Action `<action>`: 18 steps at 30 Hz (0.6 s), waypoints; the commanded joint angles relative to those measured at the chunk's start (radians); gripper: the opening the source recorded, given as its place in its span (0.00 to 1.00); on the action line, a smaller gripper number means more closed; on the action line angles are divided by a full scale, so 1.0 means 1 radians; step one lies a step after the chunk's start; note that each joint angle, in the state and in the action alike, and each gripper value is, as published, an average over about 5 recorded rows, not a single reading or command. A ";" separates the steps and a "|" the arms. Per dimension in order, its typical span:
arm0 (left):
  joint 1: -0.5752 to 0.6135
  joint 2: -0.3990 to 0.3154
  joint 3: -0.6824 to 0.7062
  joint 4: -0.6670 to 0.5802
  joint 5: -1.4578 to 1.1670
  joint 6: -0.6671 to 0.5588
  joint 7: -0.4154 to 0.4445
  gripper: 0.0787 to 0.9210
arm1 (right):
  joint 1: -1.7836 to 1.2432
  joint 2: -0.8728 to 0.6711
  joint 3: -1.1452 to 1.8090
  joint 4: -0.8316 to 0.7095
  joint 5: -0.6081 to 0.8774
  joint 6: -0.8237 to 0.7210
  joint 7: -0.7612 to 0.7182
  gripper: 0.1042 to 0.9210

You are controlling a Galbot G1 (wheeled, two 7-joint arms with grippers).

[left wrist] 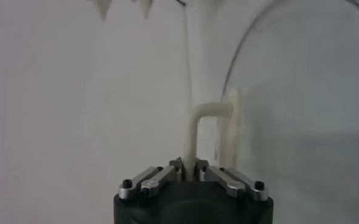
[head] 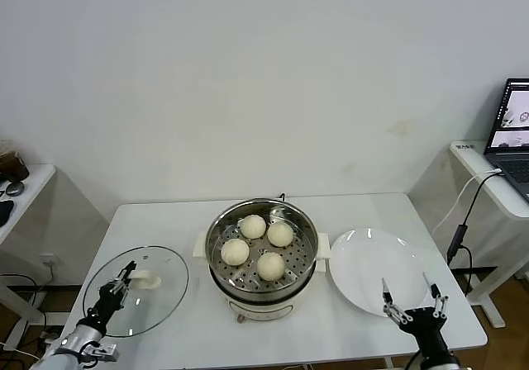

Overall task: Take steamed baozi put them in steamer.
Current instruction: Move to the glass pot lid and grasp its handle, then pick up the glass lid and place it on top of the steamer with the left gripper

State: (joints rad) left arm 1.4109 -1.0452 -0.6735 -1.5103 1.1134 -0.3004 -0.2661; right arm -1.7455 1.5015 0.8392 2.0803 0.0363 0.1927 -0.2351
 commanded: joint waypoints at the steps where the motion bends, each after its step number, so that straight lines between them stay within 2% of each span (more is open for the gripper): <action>1: 0.253 0.073 -0.071 -0.457 -0.176 0.378 -0.006 0.10 | -0.006 -0.018 -0.009 -0.001 -0.005 0.000 -0.006 0.88; 6: 0.223 0.129 -0.032 -0.657 -0.279 0.627 0.138 0.10 | 0.002 -0.027 -0.025 -0.021 -0.035 0.002 -0.017 0.88; 10: 0.125 0.186 0.137 -0.759 -0.331 0.813 0.241 0.10 | 0.015 -0.025 -0.035 -0.047 -0.078 0.011 -0.015 0.88; 13: -0.016 0.202 0.325 -0.765 -0.311 0.914 0.286 0.10 | 0.027 -0.016 -0.039 -0.070 -0.114 0.018 -0.010 0.88; 18: -0.247 0.161 0.581 -0.686 -0.247 0.984 0.325 0.10 | 0.051 -0.001 -0.047 -0.111 -0.168 0.030 0.001 0.88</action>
State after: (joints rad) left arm 1.4848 -0.9087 -0.5437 -2.0706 0.8809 0.3162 -0.0913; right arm -1.7220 1.4900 0.8031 2.0323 -0.0378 0.2091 -0.2419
